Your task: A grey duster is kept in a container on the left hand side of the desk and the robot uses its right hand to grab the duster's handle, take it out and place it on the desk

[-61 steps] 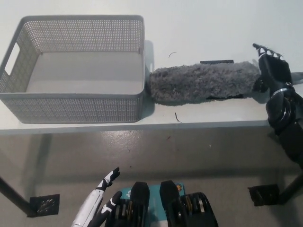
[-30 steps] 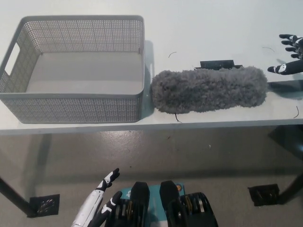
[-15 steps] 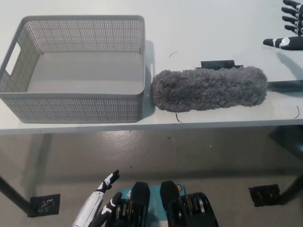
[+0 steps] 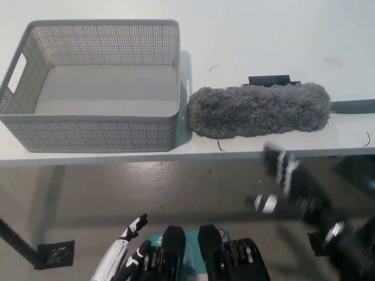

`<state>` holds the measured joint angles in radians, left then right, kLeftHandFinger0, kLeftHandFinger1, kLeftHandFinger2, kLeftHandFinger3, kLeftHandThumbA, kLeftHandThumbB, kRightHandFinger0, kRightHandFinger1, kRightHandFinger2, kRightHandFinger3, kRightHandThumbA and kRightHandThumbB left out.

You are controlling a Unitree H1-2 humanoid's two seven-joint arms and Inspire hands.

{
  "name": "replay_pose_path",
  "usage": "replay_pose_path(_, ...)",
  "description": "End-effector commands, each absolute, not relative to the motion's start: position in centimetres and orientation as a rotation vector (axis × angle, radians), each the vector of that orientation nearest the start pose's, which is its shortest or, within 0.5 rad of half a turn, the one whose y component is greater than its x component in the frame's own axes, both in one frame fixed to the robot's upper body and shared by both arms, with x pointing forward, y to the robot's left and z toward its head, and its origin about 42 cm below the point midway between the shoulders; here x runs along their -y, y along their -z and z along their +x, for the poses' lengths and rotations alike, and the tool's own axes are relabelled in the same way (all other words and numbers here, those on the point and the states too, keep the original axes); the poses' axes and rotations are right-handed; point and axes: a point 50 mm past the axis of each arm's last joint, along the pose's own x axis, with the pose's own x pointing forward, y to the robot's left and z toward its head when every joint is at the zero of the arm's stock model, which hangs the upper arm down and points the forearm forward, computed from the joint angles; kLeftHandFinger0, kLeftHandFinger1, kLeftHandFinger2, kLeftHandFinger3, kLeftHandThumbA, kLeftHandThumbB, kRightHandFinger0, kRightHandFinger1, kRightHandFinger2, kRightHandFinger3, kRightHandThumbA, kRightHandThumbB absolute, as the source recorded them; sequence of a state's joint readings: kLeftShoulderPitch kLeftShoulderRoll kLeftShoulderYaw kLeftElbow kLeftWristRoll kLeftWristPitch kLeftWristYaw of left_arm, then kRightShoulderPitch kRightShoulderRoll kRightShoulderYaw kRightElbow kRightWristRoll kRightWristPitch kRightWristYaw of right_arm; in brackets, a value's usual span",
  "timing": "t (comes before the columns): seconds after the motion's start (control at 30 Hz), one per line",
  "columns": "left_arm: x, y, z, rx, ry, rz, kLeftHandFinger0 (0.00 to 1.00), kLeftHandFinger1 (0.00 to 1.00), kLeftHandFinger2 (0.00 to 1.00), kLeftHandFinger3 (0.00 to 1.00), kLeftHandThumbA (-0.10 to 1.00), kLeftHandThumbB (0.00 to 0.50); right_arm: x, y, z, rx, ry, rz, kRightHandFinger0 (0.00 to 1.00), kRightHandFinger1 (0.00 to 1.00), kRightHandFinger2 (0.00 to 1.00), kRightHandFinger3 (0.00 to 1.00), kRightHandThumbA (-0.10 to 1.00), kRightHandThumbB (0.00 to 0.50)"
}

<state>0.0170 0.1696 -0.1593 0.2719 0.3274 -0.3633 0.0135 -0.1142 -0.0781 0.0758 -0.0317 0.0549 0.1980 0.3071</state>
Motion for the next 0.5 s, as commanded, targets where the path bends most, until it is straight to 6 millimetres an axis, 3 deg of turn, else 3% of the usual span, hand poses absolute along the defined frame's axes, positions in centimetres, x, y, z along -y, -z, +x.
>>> replay_pose_path(0.0, -22.5, -5.5, 26.0, 0.225, 0.237, 0.4, 1.0, 1.0, 1.0, 1.0, 1.0, 0.11, 12.2, -25.0, 18.1, 0.934, -0.278, 0.049, 1.0, 1.0, 1.0, 1.0, 1.0, 0.308)
replay_pose_path(0.03, -22.3, -5.5, 25.9, 0.226, 0.234, 0.395, 1.0, 1.0, 1.0, 1.0, 1.0, 0.11, 11.9, -23.7, 18.9, 0.883, -0.233, 0.018, 1.0, 1.0, 1.0, 1.0, 1.0, 0.2)
replay_pose_path(0.1, -22.2, -5.7, 26.1, 0.231, 0.231, 0.387, 1.0, 1.0, 1.0, 1.0, 1.0, 0.104, 11.7, -22.2, 19.9, 0.829, -0.168, -0.045, 1.0, 1.0, 1.0, 1.0, 1.0, 0.194)
replay_pose_path(0.2, -22.3, -5.9, 26.4, 0.239, 0.23, 0.394, 1.0, 1.0, 1.0, 1.0, 1.0, 0.106, 12.0, -20.5, 21.4, 0.769, -0.131, -0.105, 1.0, 1.0, 1.0, 1.0, 1.0, 0.256)
replay_pose_path(0.3, -22.3, -5.9, 26.6, 0.238, 0.232, 0.392, 1.0, 1.0, 1.0, 1.0, 1.0, 0.108, 12.1, -18.7, 22.6, 0.71, -0.129, -0.128, 1.0, 1.0, 1.0, 1.0, 1.0, 0.283)
replay_pose_path(0.37, -22.3, -6.0, 26.7, 0.24, 0.235, 0.394, 1.0, 1.0, 1.0, 1.0, 1.0, 0.114, 12.3, -16.6, 23.5, 0.628, -0.114, -0.14, 1.0, 1.0, 1.0, 1.0, 1.0, 0.303)
replay_pose_path(0.47, -22.1, -5.9, 26.6, 0.242, 0.239, 0.401, 1.0, 1.0, 1.0, 1.0, 1.0, 0.101, 12.5, -12.6, 24.5, 0.476, -0.119, -0.095, 1.0, 1.0, 1.0, 1.0, 1.0, 0.271)
